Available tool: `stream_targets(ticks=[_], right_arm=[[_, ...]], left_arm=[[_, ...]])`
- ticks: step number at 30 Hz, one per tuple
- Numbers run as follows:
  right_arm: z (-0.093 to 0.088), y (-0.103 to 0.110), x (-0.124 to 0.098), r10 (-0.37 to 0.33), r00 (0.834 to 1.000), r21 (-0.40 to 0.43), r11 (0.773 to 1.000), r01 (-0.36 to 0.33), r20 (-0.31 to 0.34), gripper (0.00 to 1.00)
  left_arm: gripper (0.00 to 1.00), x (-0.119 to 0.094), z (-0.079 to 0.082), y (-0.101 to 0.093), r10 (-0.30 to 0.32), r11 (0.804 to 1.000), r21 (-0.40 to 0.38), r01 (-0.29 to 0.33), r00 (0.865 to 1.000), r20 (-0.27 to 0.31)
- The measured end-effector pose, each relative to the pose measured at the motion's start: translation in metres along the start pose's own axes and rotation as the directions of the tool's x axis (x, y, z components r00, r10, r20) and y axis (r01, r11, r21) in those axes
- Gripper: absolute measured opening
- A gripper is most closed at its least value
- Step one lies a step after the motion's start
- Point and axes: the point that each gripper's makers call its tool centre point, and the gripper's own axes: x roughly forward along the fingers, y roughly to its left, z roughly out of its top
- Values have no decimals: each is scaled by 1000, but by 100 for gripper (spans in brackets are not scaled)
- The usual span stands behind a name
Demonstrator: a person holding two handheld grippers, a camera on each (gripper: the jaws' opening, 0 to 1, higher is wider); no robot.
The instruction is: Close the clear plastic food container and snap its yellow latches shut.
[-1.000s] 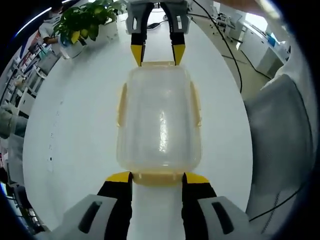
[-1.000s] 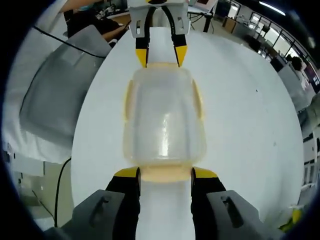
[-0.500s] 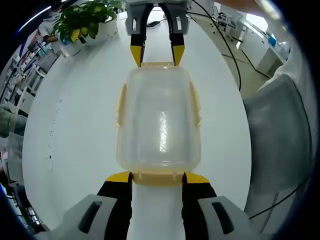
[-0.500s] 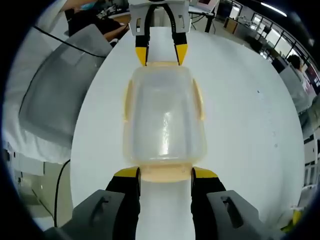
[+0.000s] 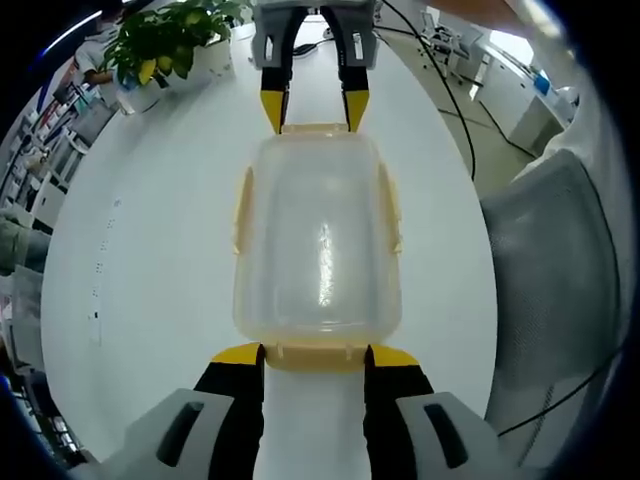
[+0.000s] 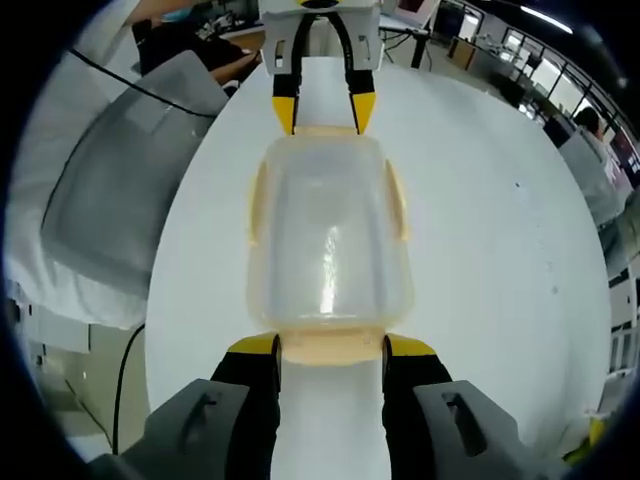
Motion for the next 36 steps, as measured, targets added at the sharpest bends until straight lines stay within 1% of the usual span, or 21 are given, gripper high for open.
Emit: stream_targets(ticks=[3,6,9,13,17,18,21,23,24,25,26,28,29,30,31,33,36], right_arm=[[-1,1,-1,-3,1000,-13,1000,3,-12,36],[0,1,-2,2,1000,-15,1000,-2,-10,36],[-2,1,-3,-1,1000,-24,1000,1,-17,36],[-4,1,-1,1,1000,-11,1000,-2,-17,36],[-7,1,0,2,1000,-1,1000,-2,-30,36],[-8,1,0,2,999,10,1000,-1,-34,36],[-12,5,1,25,999,35,999,-24,-37,29],[-16,4,2,22,999,50,999,-19,-49,28],[-20,3,2,14,998,67,998,-10,-57,31],[-23,3,3,12,998,81,997,-7,-64,33],[-26,2,3,11,998,85,996,-6,-68,34],[-30,1,2,2,997,95,995,5,-73,34],[-33,1,2,0,997,101,995,8,-78,34],[-35,1,2,0,997,109,994,9,-83,35],[-37,1,2,0,996,117,993,11,-90,35],[-40,1,2,-3,995,133,991,16,-98,36],[-42,0,1,-12,994,142,989,27,-107,35]], left_arm=[[32,0,1,-2,-11,1000,-7,11,1000,3],[32,2,1,-4,-19,1000,-2,19,1000,4],[32,2,3,-4,-18,1000,-1,18,1000,14],[33,3,4,-4,-15,1000,6,15,1000,18],[33,3,4,-3,-10,1000,10,10,1000,23],[33,3,5,-3,-9,1000,13,8,1000,25],[33,3,5,-3,-10,1000,3,10,999,32],[33,3,2,-2,-8,1000,-4,8,1000,24],[32,3,-1,-2,-7,1000,-2,7,1000,14],[31,4,-7,-2,-5,1000,3,5,1000,-14],[28,4,-10,-1,2,1000,11,-2,1000,-28],[27,4,-14,0,8,1000,14,-8,999,-32],[28,3,-14,1,9,1000,0,-9,1000,-28],[29,3,-13,1,8,999,-39,-9,1000,-16],[30,2,-13,1,8,998,-57,-8,1000,-12],[32,1,-13,3,9,998,-62,-9,1000,-10],[33,0,-18,3,11,997,-71,-13,999,-33]])
